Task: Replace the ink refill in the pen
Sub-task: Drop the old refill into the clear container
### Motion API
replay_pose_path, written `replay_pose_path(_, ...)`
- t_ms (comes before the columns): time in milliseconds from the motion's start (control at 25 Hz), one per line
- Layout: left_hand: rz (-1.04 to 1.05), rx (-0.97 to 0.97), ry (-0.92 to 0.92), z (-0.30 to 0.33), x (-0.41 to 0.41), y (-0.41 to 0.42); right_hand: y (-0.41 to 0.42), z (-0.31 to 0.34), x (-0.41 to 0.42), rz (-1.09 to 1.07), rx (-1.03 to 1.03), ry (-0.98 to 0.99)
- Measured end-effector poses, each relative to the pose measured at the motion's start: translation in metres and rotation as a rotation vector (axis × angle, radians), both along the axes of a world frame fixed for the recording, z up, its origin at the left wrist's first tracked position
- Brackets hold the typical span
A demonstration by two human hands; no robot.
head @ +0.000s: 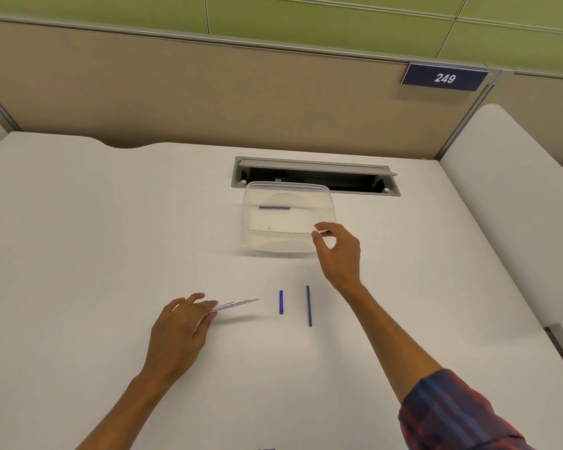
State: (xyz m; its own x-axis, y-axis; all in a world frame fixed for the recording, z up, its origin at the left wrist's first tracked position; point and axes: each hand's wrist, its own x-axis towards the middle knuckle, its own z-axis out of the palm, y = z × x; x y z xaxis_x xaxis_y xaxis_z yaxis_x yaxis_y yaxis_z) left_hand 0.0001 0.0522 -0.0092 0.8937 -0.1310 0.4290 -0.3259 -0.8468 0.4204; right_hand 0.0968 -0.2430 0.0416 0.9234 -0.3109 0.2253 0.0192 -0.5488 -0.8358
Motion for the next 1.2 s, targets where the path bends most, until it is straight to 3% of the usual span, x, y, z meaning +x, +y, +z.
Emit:
replay_pose_path(320, -0.024, -0.018, -0.017, 0.003, -0.01, -0.005, -0.002, -0.031, -0.078, -0.016, -0.06, 0.178)
replay_pose_path(560, 0.038, -0.062, 0.138, 0.0, -0.012, -0.003, 0.004, -0.046, -0.103, -0.014, -0.098, 0.427)
replay_pose_path(1040, -0.022, -0.084, 0.078, 0.013, -0.019, -0.016, 0.019, -0.042, -0.098, -0.105, -0.247, 0.497)
replay_pose_path(1200, 0.025, -0.107, 0.156, 0.013, -0.016, -0.013, 0.014, -0.04, -0.097, -0.091, -0.094, 0.504)
